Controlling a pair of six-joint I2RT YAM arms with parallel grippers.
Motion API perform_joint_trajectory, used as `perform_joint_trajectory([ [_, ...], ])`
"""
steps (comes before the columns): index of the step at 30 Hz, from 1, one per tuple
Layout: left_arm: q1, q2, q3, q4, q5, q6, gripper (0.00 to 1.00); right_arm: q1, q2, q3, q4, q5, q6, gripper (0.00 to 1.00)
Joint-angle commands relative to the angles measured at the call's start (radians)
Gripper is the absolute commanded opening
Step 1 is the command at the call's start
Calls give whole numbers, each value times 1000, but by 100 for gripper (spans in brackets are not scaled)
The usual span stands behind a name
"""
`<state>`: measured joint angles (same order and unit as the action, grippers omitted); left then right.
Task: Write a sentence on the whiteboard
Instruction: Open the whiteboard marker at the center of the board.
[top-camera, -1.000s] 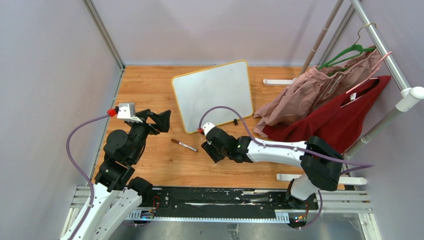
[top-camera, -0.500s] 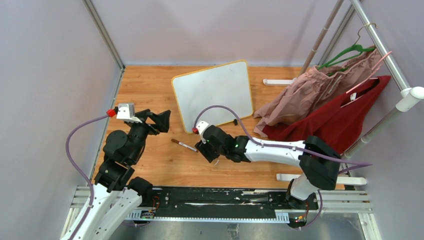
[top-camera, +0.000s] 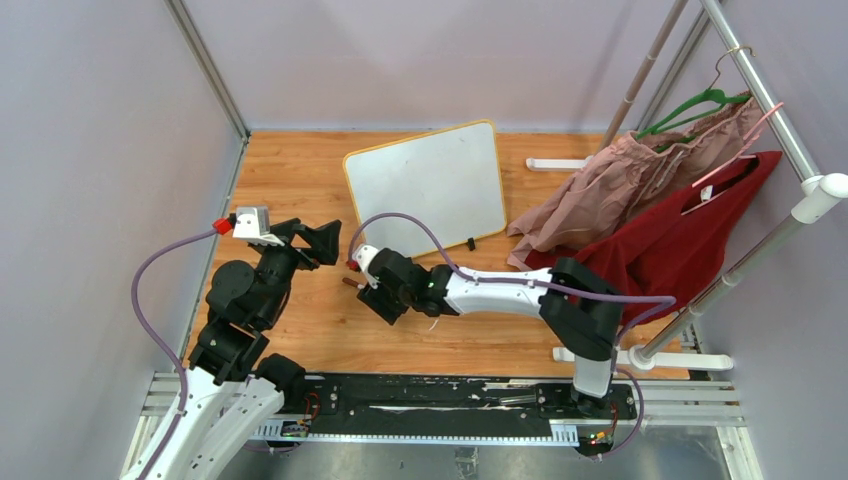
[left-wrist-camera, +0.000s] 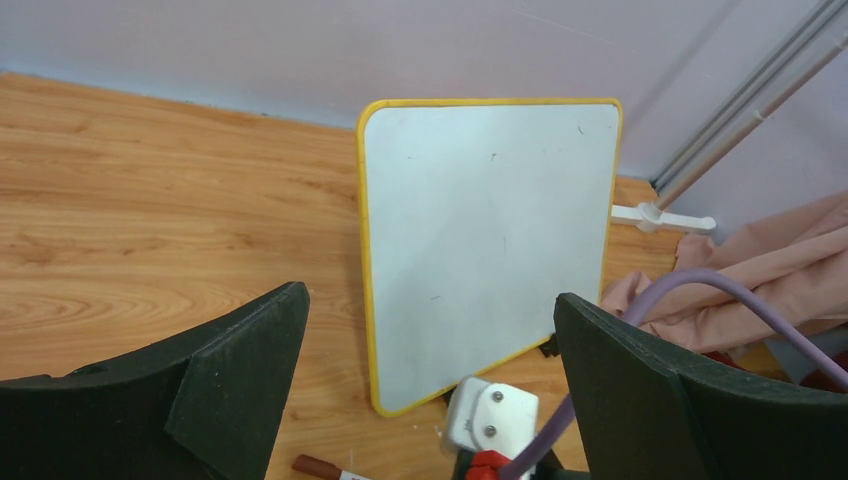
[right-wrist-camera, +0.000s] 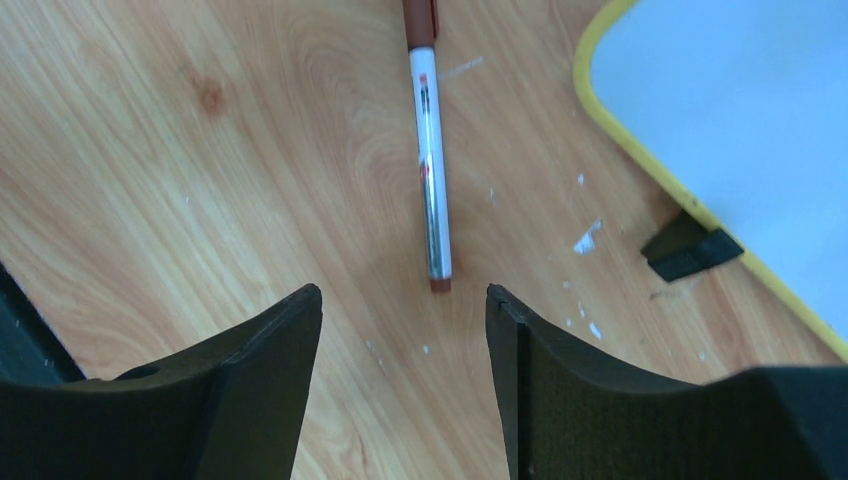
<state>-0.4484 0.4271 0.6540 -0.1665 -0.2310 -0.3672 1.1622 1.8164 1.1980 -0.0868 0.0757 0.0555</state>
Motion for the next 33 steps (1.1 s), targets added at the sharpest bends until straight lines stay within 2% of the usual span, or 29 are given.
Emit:
perform_joint_trajectory([
  [1,-6,-13,-7,19,-2,8,99,11,78,82,-25,38,-23,64],
  [12,-7,-18,-8,18,-4,8,99,9,218,210,-78,88,-48,52],
  [19,-7,-16,-8,21,-4,9,99,-3,262,229,-100,79,-20,45],
  [23,-7,-14,-10,22,-1,7,99,-9,263,220,-104,61,-1,33],
  [30,-7,-11,-11,24,4,5,99,-9,186,137,-142,87,43,2],
  [33,-7,-13,-11,24,4,5,99,-8,83,27,-153,111,90,0],
])
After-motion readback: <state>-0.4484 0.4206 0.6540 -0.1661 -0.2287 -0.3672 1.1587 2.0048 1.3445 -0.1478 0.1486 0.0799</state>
